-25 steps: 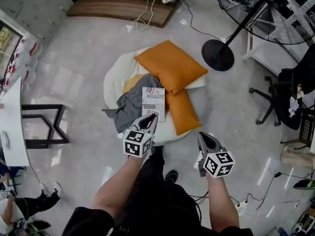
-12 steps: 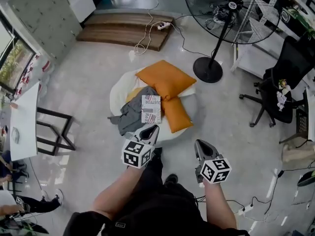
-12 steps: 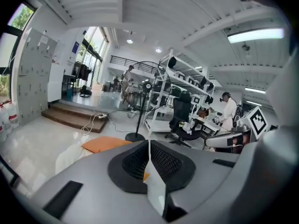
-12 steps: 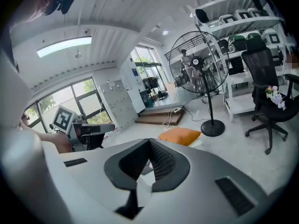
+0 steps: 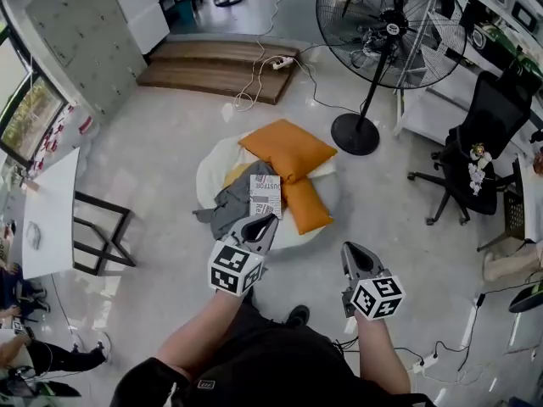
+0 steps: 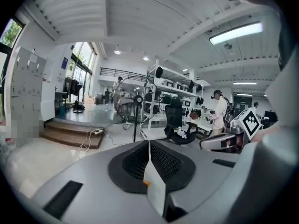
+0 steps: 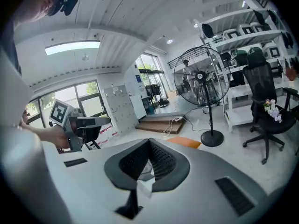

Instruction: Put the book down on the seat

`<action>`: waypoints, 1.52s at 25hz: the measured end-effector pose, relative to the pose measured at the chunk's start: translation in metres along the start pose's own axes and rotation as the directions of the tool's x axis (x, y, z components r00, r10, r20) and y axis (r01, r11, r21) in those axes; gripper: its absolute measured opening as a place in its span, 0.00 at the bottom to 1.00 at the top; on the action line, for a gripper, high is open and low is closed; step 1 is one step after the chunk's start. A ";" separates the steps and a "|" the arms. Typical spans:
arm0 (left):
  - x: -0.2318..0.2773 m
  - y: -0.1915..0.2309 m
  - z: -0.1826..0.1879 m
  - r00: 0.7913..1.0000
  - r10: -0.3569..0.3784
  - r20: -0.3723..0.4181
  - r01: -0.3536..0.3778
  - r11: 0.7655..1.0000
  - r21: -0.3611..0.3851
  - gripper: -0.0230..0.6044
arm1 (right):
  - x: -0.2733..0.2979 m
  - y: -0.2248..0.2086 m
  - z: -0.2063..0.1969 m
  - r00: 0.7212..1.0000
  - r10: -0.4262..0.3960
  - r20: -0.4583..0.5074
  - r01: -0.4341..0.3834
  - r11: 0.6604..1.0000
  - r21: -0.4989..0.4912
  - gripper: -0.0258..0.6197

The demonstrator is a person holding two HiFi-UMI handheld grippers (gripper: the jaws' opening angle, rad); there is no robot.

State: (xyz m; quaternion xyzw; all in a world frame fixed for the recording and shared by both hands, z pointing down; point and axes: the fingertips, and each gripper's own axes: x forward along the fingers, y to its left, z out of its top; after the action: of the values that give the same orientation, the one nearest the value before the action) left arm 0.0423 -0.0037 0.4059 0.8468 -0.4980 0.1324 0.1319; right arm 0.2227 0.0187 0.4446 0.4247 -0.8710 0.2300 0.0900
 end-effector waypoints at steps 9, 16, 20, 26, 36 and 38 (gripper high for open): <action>-0.047 0.099 0.032 0.999 -0.012 0.048 0.011 1.000 0.014 0.06 | 0.066 0.083 0.047 0.998 -0.016 0.066 0.021 0.998 -0.066 0.06; -0.078 0.177 0.044 0.997 -0.049 0.058 0.046 0.998 0.049 0.06 | 0.113 0.157 0.078 0.991 -0.032 0.130 0.045 0.994 -0.099 0.06; -0.084 0.195 0.047 0.997 -0.048 0.062 0.046 0.998 0.031 0.06 | 0.115 0.169 0.087 0.989 -0.037 0.143 0.053 0.993 -0.110 0.06; -0.084 0.192 0.060 0.996 -0.036 0.085 0.038 0.999 -0.012 0.06 | 0.102 0.152 0.108 0.985 -0.047 0.164 0.067 0.991 -0.115 0.06; -0.068 0.175 0.070 0.995 -0.011 0.096 0.012 1.000 -0.011 0.06 | 0.084 0.130 0.119 0.982 -0.040 0.182 0.069 0.985 -0.155 0.06; -0.068 0.172 0.070 0.995 -0.009 0.095 0.011 1.000 -0.016 0.06 | 0.083 0.127 0.117 0.982 -0.039 0.184 0.066 0.987 -0.146 0.06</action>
State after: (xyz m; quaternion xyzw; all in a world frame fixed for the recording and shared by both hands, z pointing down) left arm -0.1343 -0.0547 0.3328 0.8535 -0.5005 0.0876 0.1157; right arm 0.0762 -0.0267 0.3300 0.4585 -0.8790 0.1212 0.0488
